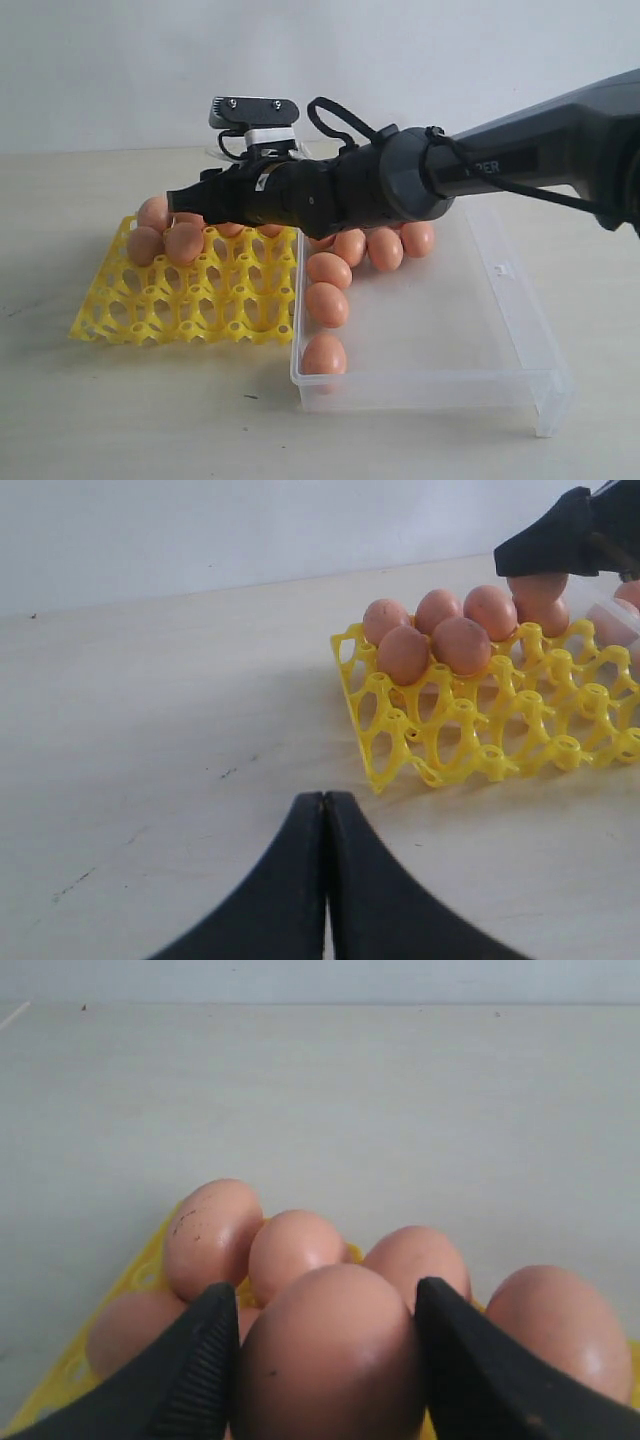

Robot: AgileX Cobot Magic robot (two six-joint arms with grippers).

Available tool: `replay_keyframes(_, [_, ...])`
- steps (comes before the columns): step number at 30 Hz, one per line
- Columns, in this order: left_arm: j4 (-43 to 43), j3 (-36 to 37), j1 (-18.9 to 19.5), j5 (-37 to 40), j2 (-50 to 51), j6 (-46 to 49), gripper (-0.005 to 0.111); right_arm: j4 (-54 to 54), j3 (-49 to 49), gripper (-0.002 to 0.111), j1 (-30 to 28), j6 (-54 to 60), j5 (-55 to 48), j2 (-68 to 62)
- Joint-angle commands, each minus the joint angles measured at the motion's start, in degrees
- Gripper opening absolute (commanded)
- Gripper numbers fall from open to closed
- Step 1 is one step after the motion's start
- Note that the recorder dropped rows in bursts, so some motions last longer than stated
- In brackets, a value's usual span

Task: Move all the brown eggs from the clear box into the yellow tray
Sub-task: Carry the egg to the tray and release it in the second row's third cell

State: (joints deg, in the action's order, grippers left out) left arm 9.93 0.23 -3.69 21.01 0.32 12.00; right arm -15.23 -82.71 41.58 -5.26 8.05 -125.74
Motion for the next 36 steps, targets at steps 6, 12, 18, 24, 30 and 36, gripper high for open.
replay_keyframes(6, [-0.1, -0.2, -0.2, -0.4, -0.3, 0.0, 0.0, 0.3, -1.0, 0.0, 0.4, -0.4, -1.2, -0.3])
replay_keyframes(12, [-0.1, -0.2, -0.2, -0.4, -0.3, 0.0, 0.0, 0.8, -1.0, 0.0, 0.4, -0.4, -1.5, -0.3])
replay_keyframes(18, [-0.1, -0.2, -0.2, -0.4, -0.3, 0.0, 0.0, 0.8, -1.0, 0.0, 0.4, -0.4, -1.8, -0.3])
replay_keyframes(24, [-0.1, -0.2, -0.2, -0.4, -0.3, 0.0, 0.0, 0.8, -1.0, 0.0, 0.4, -0.2, -1.0, -0.9])
replay_keyframes(30, [-0.1, -0.2, -0.2, -0.4, -0.3, 0.0, 0.0, 0.8, -1.0, 0.0, 0.4, 0.2, 1.1, -2.4])
replay_keyframes(36, [-0.1, -0.2, -0.2, -0.4, -0.3, 0.0, 0.0, 0.8, -1.0, 0.0, 0.4, 0.2, 1.8, -2.5])
